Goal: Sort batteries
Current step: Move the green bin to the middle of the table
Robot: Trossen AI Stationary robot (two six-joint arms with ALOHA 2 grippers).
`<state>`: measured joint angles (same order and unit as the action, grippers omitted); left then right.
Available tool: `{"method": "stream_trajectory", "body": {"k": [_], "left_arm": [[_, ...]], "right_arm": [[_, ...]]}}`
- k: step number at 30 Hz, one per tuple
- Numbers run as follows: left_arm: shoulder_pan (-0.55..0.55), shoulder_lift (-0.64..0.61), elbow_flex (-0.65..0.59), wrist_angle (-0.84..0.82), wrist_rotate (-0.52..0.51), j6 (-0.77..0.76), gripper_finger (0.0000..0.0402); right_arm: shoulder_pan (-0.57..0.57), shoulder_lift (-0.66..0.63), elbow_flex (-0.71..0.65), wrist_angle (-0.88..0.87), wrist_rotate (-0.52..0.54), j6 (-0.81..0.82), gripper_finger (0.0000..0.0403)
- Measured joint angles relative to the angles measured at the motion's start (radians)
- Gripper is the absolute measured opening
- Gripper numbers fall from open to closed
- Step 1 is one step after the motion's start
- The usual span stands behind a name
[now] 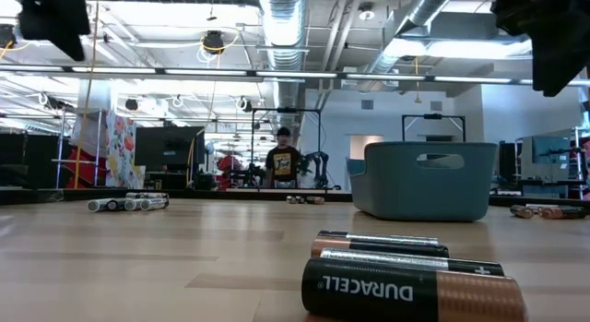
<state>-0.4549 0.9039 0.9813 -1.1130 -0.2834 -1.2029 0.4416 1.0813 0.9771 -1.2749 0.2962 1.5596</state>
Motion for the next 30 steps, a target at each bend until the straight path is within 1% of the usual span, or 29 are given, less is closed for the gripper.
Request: {"method": "stream_trajectory", "body": {"k": [3,6,8,12,17,20,22,24,28,30], "left_arm": [[-0.098,0.018,-0.002,-0.008,-0.030,-0.239,0.0205],[-0.197,0.072,-0.003,-0.031,-0.042,-0.418,0.0205],[-0.249,0.118,-0.003,-0.054,-0.008,-0.519,0.0205],[-0.345,0.210,-0.004,-0.079,0.115,-0.720,0.0205],[-0.442,0.290,0.010,-0.074,0.186,-0.947,0.0205],[-0.477,0.318,0.034,-0.063,0.235,-1.011,0.0205],[-0.482,0.332,0.038,-0.033,0.309,-1.021,0.0205],[-0.482,0.350,0.038,-0.001,0.345,-1.020,0.0205],[-0.482,0.406,0.030,0.035,0.365,-0.968,0.0205],[-0.482,0.439,0.030,0.041,0.396,-0.928,0.0205]], "right_arm": [[0.009,0.000,0.000,0.001,0.000,-0.072,0.0105],[0.010,0.000,0.000,0.001,0.000,-0.153,0.0105],[0.010,0.000,0.000,0.002,0.000,-0.188,0.0105],[0.017,0.000,0.000,0.003,0.000,-0.208,0.0105],[0.017,0.000,0.000,0.005,0.000,-0.249,0.0105],[0.017,0.000,0.000,0.006,0.000,-0.252,0.0105],[0.017,0.000,0.000,0.009,0.008,-0.257,0.0105],[0.017,0.000,0.000,0.017,0.022,-0.262,0.0105],[0.016,0.000,0.000,0.044,0.026,-0.283,0.0105],[0.016,0.000,0.000,0.054,0.026,-0.289,0.0105]]}}
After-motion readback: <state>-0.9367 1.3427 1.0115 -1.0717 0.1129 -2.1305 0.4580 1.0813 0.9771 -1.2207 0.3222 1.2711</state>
